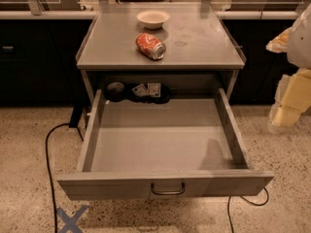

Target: Place coke can into top drawer

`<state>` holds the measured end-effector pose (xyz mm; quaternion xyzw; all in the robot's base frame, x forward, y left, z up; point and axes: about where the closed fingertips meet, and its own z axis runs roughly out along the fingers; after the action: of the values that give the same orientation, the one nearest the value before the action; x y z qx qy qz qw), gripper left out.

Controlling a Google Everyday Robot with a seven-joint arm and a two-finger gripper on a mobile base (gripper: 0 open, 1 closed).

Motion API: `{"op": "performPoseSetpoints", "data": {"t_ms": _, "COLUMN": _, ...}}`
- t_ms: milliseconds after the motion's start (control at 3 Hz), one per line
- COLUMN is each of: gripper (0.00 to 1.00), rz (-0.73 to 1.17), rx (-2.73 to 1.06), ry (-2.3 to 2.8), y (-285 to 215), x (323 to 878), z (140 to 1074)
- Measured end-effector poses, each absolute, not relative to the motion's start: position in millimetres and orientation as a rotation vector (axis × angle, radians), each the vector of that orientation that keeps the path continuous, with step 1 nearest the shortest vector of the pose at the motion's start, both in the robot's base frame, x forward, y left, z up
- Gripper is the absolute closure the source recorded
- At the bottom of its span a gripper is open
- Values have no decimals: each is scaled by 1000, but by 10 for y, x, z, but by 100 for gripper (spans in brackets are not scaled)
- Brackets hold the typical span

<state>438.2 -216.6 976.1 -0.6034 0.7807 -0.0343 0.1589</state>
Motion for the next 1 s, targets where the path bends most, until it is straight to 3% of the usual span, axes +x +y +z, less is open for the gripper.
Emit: {"op": "performPoseSetpoints", "data": {"t_ms": 1000, "gripper": 0, "rz": -142, "rx": -1625, "ry": 2177, "y": -2075, "x": 5201, "z": 9677}}
